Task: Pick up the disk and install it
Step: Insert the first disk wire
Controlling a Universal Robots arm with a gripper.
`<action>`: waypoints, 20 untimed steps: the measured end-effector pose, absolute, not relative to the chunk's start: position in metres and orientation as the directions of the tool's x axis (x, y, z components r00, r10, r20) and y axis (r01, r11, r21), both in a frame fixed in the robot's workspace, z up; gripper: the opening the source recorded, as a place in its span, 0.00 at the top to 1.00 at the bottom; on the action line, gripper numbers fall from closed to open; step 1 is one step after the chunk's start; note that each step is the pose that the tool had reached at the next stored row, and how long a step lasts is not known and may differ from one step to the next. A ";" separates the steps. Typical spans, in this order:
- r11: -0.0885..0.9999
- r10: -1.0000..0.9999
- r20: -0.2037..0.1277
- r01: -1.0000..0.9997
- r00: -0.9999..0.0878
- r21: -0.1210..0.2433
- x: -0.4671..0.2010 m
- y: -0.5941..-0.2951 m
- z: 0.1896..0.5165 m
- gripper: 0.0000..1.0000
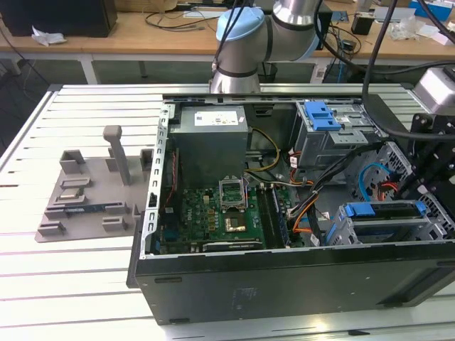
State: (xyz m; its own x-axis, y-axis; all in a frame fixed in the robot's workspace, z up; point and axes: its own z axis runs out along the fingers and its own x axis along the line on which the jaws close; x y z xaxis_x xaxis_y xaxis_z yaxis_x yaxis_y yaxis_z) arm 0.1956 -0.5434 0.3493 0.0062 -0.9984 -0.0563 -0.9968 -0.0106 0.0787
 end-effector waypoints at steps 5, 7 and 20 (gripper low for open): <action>-0.011 -0.998 -0.056 -0.997 0.006 0.079 0.194 -0.548 0.347 0.82; -0.011 -0.998 -0.057 -0.997 0.006 0.079 0.194 -0.549 0.346 0.82; -0.011 -0.998 -0.056 -0.997 0.006 0.079 0.194 -0.549 0.336 0.82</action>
State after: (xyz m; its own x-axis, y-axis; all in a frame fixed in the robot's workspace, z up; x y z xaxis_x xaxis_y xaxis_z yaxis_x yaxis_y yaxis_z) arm 0.1935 -0.5491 0.3361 0.0062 -0.9984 -0.0558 -0.9969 -0.0106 0.0786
